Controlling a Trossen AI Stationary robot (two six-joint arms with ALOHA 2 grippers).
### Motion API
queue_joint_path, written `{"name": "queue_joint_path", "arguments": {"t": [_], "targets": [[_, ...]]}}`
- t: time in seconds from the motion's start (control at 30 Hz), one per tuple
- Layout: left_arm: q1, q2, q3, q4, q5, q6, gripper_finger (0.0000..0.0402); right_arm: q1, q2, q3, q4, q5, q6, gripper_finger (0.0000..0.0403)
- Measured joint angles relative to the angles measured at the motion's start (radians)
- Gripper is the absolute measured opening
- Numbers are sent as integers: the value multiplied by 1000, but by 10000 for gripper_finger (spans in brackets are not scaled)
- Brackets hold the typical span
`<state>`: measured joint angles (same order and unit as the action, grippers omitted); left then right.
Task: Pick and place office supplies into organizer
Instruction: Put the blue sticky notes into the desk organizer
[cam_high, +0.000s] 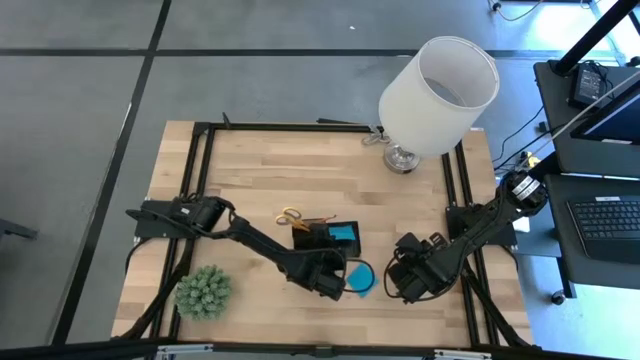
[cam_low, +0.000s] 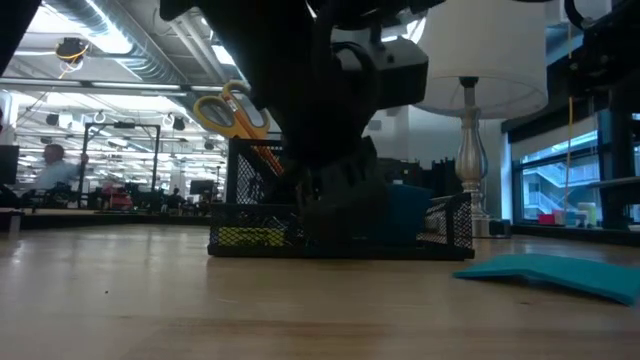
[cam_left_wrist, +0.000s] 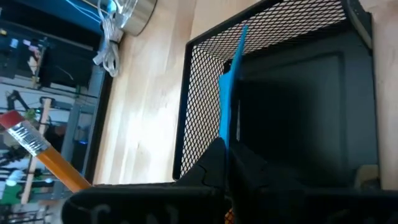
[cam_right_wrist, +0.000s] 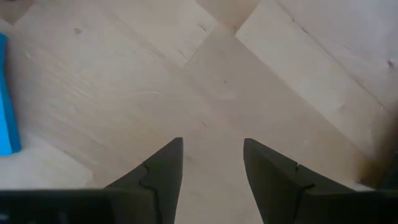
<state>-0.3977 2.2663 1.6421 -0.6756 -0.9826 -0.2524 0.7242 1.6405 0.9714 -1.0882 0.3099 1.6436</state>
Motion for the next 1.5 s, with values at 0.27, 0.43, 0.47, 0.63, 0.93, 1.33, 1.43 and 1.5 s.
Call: {"name": "queue_joint_path", "arguments": {"t": [0.27, 0.43, 0.47, 0.63, 0.93, 1.33, 1.43, 1.5], "targets": [[7, 2, 3, 10, 35, 17, 3, 0, 0, 0, 8, 0, 0, 171], [7, 2, 2, 12, 45, 39, 5, 0, 0, 0, 13, 0, -1, 171], [8, 2, 2, 12, 48, 39, 7, 0, 0, 0, 19, 0, -1, 171], [6, 1, 2, 14, 50, 42, 33, 0, 0, 0, 26, -5, -1, 171], [6, -5, 10, 8, 75, 49, 78, 0, 0, 0, 34, -26, -2, 171], [5, 3, 102, -41, 227, 69, 105, 0, 0, 0, 50, -45, -2, 171], [15, 3, 118, -62, 252, 70, 115, 0, 0, 0, 51, -45, -2, 171], [16, 3, 124, -68, 257, 79, 120, 0, 0, 0, 52, -45, -2, 171]]}}
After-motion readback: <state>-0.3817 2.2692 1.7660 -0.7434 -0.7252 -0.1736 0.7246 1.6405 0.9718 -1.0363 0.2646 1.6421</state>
